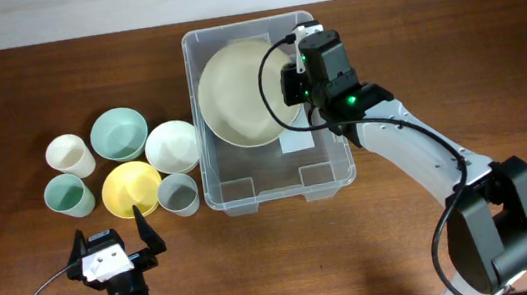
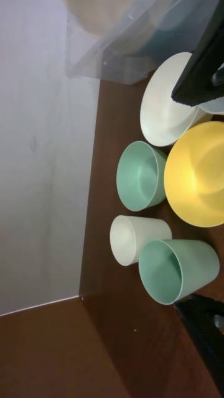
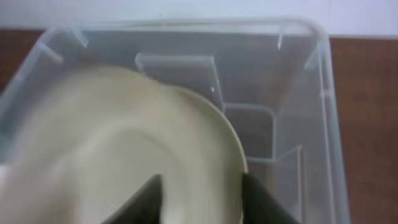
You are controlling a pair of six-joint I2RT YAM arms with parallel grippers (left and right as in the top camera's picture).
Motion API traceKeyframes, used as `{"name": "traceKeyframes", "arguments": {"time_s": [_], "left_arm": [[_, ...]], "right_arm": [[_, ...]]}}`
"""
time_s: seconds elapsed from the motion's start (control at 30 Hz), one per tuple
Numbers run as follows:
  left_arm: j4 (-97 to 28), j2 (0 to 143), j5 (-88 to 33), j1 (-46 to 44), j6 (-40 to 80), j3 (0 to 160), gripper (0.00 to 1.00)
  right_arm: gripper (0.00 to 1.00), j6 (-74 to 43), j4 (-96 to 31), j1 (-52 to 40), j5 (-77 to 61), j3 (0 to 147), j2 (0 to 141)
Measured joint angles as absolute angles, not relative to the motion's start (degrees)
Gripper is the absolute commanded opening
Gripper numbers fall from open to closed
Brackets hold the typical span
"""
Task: Pack container
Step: 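Lower the cream bowl onto the stacked bowl and open the right gripper, then retract the right gripper to the right side of the table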
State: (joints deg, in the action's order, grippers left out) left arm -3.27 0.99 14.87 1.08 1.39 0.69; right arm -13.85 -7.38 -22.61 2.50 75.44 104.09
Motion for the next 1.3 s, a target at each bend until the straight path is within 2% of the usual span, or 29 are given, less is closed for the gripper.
{"name": "traceKeyframes", "arguments": {"time_s": [0.03, 0.1, 0.43, 0.57, 0.63, 0.77, 0.93, 1.07, 1.3], "left_arm": [[-3.3, 1.0, 14.9, 1.1, 1.4, 0.7, 0.99], [-3.3, 1.0, 14.9, 1.1, 1.4, 0.7, 0.99], [-3.3, 1.0, 14.9, 1.1, 1.4, 0.7, 0.99], [-3.3, 1.0, 14.9, 1.1, 1.4, 0.7, 0.99], [-3.3, 1.0, 14.9, 1.1, 1.4, 0.7, 0.99], [-3.3, 1.0, 14.9, 1.1, 1.4, 0.7, 1.00], [-3.3, 1.0, 14.9, 1.1, 1.4, 0.7, 0.99], [-3.3, 1.0, 14.9, 1.1, 1.4, 0.7, 0.99], [-3.3, 1.0, 14.9, 1.1, 1.4, 0.7, 0.99]], "right_arm": [[0.77, -13.9, -7.3, -22.6, 2.6, 75.4, 104.1], [0.85, -13.7, -7.3, -22.6, 2.7, 75.4, 104.2], [0.86, -13.5, -7.3, -22.1, 2.9, 75.4, 104.0], [0.86, -14.7, -11.7, -18.9, 3.9, 75.4, 101.1], [0.87, -15.8, -15.4, -15.0, 4.4, 75.4, 97.7], [1.00, -17.3, -22.8, -4.7, 5.4, 75.4, 90.4], [0.99, -17.7, -29.1, 7.9, 6.6, 75.4, 86.1], [0.99, -16.4, -32.4, 14.4, 6.6, 75.4, 86.1], [0.99, -15.8, -32.6, 20.4, 6.7, 75.4, 86.1]]}}
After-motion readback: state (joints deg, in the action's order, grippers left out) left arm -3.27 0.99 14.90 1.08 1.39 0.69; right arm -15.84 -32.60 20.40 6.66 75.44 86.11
